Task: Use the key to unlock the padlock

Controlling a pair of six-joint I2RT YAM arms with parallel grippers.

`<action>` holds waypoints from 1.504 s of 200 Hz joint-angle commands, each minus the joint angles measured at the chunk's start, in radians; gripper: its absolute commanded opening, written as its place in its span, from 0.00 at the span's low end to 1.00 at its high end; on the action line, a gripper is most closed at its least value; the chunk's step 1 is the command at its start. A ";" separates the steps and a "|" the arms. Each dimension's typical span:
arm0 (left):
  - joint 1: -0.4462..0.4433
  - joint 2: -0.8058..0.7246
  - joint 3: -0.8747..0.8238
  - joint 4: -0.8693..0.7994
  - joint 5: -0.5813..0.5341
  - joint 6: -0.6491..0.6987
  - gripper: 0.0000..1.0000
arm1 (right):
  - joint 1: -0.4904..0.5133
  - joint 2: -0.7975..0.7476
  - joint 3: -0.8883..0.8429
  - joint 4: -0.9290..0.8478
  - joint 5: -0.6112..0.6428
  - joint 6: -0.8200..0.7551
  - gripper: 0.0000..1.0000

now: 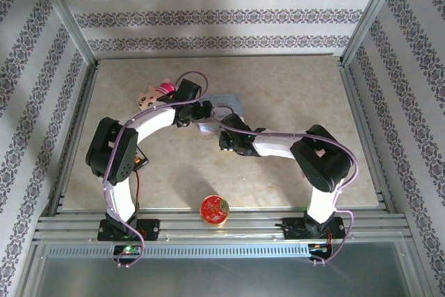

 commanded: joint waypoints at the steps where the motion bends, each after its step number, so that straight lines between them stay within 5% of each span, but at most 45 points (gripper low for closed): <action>1: 0.021 -0.005 -0.044 -0.051 -0.045 -0.013 0.96 | -0.020 -0.033 -0.058 0.022 -0.051 0.043 0.10; 126: 0.021 -0.125 -0.275 0.087 -0.001 -0.124 0.93 | -0.091 -0.029 -0.149 0.252 -0.196 0.147 0.01; 264: 0.022 -0.108 -0.283 0.118 0.031 -0.133 0.90 | -0.095 -0.050 -0.167 0.305 -0.193 0.211 0.00; 301: 0.031 -0.106 -0.286 0.120 0.040 -0.129 1.00 | -0.103 -0.052 -0.185 0.323 -0.198 0.225 0.00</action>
